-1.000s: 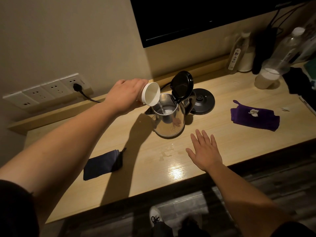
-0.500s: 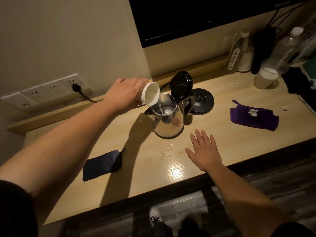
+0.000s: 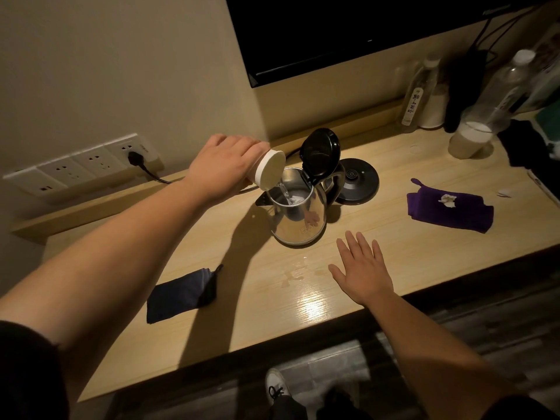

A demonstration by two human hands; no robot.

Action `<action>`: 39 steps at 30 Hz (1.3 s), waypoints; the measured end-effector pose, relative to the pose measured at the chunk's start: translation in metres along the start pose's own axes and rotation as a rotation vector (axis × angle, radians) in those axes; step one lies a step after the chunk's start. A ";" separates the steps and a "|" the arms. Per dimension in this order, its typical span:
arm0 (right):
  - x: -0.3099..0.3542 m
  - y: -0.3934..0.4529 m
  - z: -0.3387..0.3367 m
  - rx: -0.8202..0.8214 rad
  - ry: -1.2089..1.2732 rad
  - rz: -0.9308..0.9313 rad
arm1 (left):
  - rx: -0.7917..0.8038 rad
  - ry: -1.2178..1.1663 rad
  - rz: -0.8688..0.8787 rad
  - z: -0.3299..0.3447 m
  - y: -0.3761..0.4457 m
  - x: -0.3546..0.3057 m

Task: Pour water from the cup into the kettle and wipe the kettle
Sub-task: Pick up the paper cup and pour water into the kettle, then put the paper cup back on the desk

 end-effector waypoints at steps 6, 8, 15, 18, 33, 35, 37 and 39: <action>0.001 -0.001 -0.001 -0.013 0.024 -0.007 | -0.044 0.134 0.070 -0.003 0.001 -0.003; 0.000 -0.001 0.000 -0.009 0.023 -0.007 | -0.048 0.161 0.076 -0.004 0.001 -0.006; 0.001 -0.002 -0.002 -0.007 0.011 -0.007 | -0.059 0.203 0.081 -0.006 0.000 -0.012; 0.001 -0.001 -0.002 -0.011 0.013 -0.007 | -0.064 0.183 0.074 -0.004 0.002 -0.013; 0.010 -0.017 -0.044 -0.081 0.284 -0.055 | -0.118 -0.968 -0.673 0.006 -0.074 -0.018; 0.032 -0.025 -0.076 -0.151 0.491 -0.096 | -0.125 -1.093 -0.763 0.011 -0.101 -0.025; 0.063 -0.032 -0.111 -0.167 0.673 -0.150 | -0.126 -1.207 -0.839 0.017 -0.126 -0.031; 0.097 -0.033 -0.146 -0.166 0.796 -0.228 | -0.128 -1.291 -0.905 0.022 -0.148 -0.035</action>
Point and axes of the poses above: each hand's wrist, its own y-axis towards the middle knuckle, its own z-axis out of the palm, x = y × z, the point moved 4 cm from there along y, towards the middle knuckle, and after that the axes turned 1 degree about y, right-handed, at the moved point
